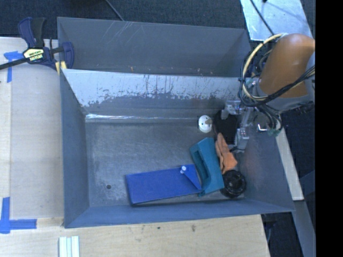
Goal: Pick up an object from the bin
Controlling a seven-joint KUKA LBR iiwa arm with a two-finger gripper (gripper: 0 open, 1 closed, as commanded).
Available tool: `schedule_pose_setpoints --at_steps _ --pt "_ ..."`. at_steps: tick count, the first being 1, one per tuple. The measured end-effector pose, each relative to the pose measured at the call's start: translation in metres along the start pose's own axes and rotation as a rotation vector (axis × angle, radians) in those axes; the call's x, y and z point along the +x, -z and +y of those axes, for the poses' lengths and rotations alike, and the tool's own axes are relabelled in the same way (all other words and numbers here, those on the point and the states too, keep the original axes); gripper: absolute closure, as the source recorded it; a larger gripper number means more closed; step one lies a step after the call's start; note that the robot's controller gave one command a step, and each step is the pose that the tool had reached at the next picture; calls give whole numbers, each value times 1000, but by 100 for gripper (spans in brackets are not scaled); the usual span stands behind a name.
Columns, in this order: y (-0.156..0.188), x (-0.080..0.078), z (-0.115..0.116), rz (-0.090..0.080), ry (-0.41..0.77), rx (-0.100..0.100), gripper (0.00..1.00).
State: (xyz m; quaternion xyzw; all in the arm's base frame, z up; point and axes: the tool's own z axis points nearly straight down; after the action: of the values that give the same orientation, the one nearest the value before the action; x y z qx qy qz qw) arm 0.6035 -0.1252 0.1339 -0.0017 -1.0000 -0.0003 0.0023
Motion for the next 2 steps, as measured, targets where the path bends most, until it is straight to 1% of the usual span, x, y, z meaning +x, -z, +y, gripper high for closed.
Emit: schedule_pose_setpoints --at_steps 1,2 --pt "5 -2 0 -8 2 1 0" --pt "-19 -9 2 -15 74 4 0"
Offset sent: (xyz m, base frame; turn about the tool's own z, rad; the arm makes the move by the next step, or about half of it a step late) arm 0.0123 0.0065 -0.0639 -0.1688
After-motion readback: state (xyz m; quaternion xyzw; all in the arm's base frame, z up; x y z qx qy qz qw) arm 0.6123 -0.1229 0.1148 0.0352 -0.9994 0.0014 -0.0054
